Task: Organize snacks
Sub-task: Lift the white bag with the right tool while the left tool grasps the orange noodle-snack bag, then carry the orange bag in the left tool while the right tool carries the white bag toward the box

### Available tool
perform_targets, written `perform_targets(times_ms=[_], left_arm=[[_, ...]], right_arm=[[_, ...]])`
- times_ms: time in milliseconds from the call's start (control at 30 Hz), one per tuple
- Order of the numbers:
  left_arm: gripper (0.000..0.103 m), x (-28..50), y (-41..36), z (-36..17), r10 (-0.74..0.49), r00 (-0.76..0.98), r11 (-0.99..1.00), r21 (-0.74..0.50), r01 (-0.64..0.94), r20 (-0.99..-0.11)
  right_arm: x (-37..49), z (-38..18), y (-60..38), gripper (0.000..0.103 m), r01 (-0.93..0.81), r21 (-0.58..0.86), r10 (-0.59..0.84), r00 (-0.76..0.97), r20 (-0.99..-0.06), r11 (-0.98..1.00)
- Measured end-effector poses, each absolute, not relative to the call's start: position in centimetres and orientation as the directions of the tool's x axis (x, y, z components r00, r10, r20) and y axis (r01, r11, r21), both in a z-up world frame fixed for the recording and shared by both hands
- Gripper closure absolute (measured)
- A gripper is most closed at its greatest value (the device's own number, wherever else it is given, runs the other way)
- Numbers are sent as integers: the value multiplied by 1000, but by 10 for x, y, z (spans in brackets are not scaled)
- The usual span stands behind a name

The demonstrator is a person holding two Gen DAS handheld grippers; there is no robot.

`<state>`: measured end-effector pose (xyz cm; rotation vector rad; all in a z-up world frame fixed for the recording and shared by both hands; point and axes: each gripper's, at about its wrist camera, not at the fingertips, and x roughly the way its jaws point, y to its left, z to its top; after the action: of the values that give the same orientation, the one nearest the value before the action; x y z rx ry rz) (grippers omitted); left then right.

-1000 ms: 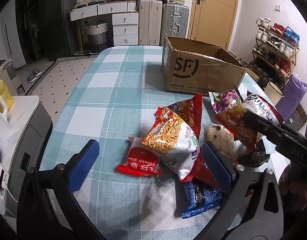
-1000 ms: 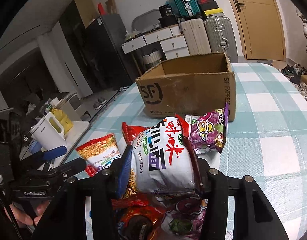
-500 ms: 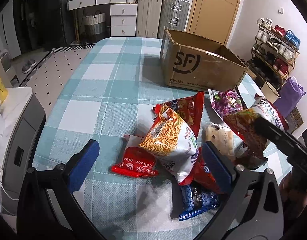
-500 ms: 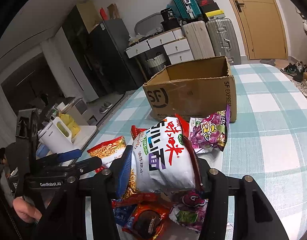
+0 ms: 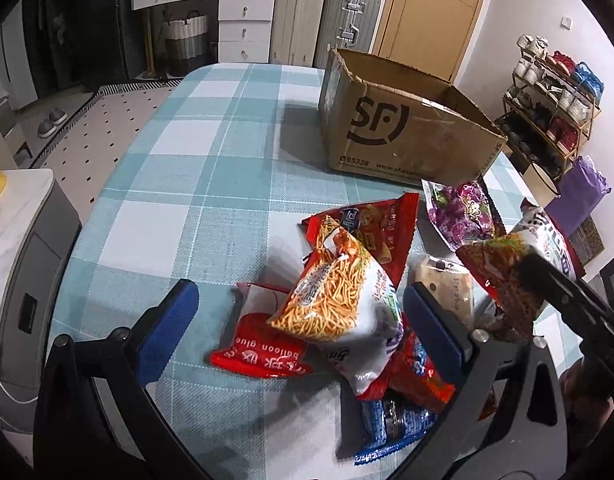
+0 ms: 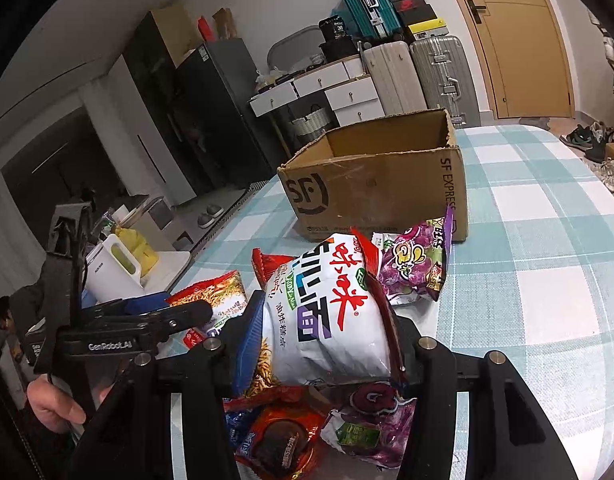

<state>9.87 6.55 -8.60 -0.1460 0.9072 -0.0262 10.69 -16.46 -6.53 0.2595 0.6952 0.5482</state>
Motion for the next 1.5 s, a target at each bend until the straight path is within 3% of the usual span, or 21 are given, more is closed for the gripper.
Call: perform_targets(times_ms=[267,467,700,733,1000,1500], left_arm=[[3,115,59,-92,-72,597,993,-115,-33,-799],[16,122,51,-100,-90,569,993,-118,-12,-818],[42,122,56,-102,-155,568,982,-187,2,-808],[51,122,59,-102,-167,573,979,-202,3,-802],[71,119,74,-101,-244,594,959,-280,33,-766],[76,111,72,-96,-267,617,958,-275,85,-740]], right_arm=[[111,-69,-166,51,-384,392,547,641,-538,836],[111,-70,-169,51,-375,399,545,641,-540,837],[113,-72,-172,51,-369,404,544,643,-540,837],[113,-72,-172,51,-371,399,542,643,-541,839],[110,-70,-169,51,-380,396,546,646,-533,836],[106,-66,-174,51,-366,402,539,659,-525,839]])
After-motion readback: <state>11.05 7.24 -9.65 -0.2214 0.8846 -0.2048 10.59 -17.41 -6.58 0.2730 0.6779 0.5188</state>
